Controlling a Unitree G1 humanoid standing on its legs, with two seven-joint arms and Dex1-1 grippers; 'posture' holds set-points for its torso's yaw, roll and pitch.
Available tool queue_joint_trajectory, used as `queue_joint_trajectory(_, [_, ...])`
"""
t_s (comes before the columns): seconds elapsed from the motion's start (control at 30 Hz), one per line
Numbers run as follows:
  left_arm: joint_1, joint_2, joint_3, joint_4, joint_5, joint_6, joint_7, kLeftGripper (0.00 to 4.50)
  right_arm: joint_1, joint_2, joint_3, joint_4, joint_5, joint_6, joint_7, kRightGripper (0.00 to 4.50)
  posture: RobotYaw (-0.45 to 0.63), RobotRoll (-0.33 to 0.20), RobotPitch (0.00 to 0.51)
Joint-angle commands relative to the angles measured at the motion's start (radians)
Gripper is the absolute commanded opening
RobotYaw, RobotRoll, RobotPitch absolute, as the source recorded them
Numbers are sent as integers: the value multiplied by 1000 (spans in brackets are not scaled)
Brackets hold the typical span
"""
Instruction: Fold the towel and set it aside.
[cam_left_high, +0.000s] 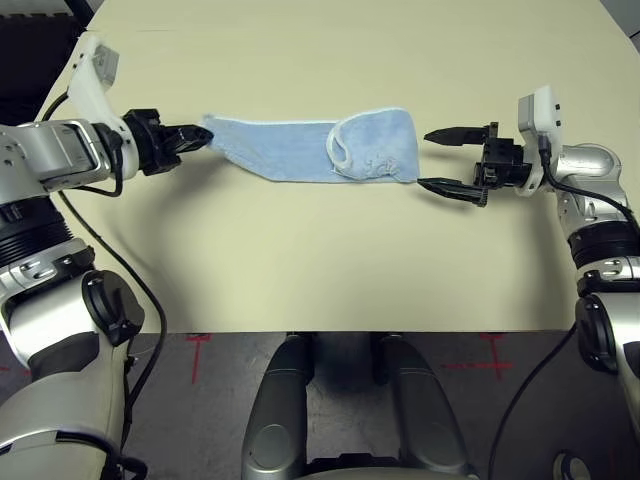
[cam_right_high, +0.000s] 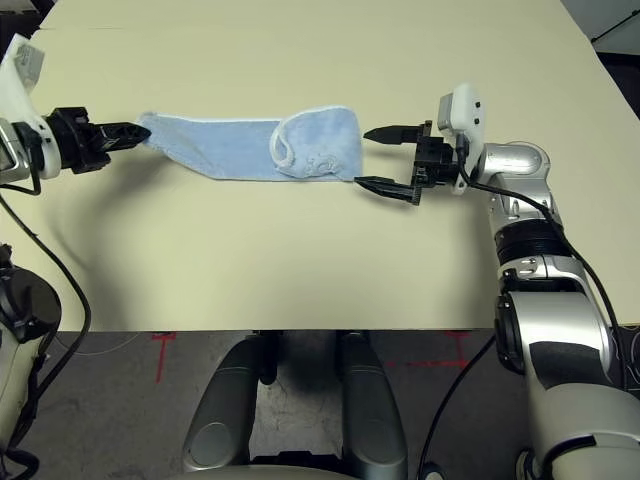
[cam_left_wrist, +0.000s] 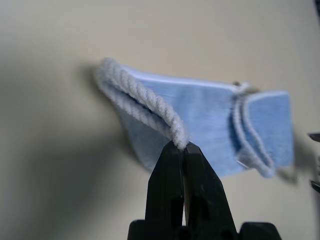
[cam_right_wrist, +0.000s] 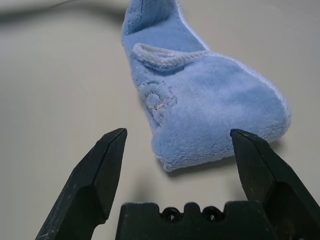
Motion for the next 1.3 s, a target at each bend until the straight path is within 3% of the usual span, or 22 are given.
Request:
queue_joint_trajectory(0.03, [-39, -18, -42, -42, -125, 16, -3, 11, 0, -13, 1, 27, -13, -18, 3, 4500, 50, 0, 314])
queue_joint_trajectory(0.23, [-95, -105, -53, -51, -247, 16, 71, 11, -8, -7, 0, 39, -18, -26, 0, 4500, 49, 0, 310])
queue_joint_trajectory(0.43, [-119, -165, -64, -41, -298, 16, 123, 11, -5, -8, -3, 33, -16, -27, -1, 4500, 42, 0, 305])
queue_joint_trajectory(0.83, [-145, -434, -8, -56, -192, -48, 258, 11, -7, -13, -4, 33, -17, -29, -10, 4500, 35, 0, 300])
queue_joint_trajectory(1.03, [-128, -466, -46, -43, -118, -99, 249, 11, -4, -13, -3, 29, -17, -29, -12, 4500, 33, 0, 298])
queue_joint_trajectory(1.3, [-127, -528, -34, -61, -103, -66, 246, 11, -2, -14, -4, 30, -18, -32, -18, 4500, 28, 0, 298])
